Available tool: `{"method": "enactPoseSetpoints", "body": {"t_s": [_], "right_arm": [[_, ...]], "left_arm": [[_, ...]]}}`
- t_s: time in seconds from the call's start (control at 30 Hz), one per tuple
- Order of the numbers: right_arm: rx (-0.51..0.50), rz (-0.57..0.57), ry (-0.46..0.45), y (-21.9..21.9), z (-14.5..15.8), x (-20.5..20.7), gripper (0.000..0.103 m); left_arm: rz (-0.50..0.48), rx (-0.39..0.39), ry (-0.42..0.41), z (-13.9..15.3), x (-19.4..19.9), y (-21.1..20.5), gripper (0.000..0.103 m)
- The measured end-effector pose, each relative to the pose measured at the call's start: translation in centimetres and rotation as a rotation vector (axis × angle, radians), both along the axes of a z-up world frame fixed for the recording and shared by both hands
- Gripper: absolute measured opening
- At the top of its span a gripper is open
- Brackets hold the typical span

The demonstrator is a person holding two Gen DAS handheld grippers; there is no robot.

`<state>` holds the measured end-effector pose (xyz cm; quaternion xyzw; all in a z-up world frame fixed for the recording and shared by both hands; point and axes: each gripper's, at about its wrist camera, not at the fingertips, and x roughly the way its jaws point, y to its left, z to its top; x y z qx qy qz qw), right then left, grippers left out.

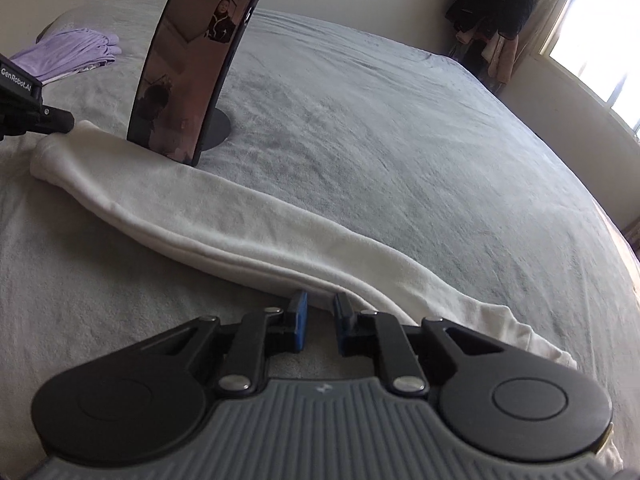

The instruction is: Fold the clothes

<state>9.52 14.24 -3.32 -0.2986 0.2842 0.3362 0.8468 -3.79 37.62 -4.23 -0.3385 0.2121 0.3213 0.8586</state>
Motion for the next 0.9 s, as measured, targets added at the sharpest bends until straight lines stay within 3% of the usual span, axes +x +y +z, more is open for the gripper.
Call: {"method": "enactPoseSetpoints", "body": {"t_s": [0.03,0.07,0.1,0.2,0.33,0.53,0.67,0.8,0.83,0.87,0.9], "right_arm": [[0.004,0.001,-0.009,-0.1,0.3,-0.2,0.029],[0.002,0.002,-0.025,-0.1,0.4,-0.4,0.048],[-0.006,0.01,-0.04,0.0,0.4,-0.6,0.056],[-0.048,0.059,-0.038,0.7,-0.1,-0.7,0.055],[-0.101,0.091,-0.071,1.5,-0.8,-0.6,0.048],[-0.133,0.123,0.023,1.6,-1.5,-0.2,0.014],[-0.115,0.108,0.082,1.2,-1.5,-0.3,0.009],[-0.022,0.049,0.155,0.4,-1.6,-0.1,0.01],[0.015,0.031,0.194,0.0,-1.6,0.2,0.01],[0.051,0.018,0.238,-0.4,-1.6,0.5,0.009],[0.087,0.005,0.282,-0.8,-1.5,0.9,0.008]], "left_arm": [[0.004,0.013,0.003,0.1,0.1,0.0,0.001],[0.009,0.026,0.006,0.1,0.1,-0.1,0.001],[0.018,0.021,0.014,0.1,0.1,0.1,0.002],[0.037,-0.014,0.037,0.0,0.0,0.7,0.006],[0.021,-0.099,0.064,-0.7,-0.1,1.7,0.016],[0.002,-0.125,0.062,-0.8,0.1,1.7,0.021],[-0.004,-0.134,0.065,-0.8,0.2,1.6,0.022],[-0.031,-0.112,0.085,-0.9,0.8,1.4,0.019],[-0.041,-0.105,0.093,-0.9,1.0,1.3,0.016],[-0.055,-0.099,0.101,-1.0,1.2,1.2,0.001],[-0.07,-0.093,0.109,-1.0,1.4,1.2,0.0]]}}
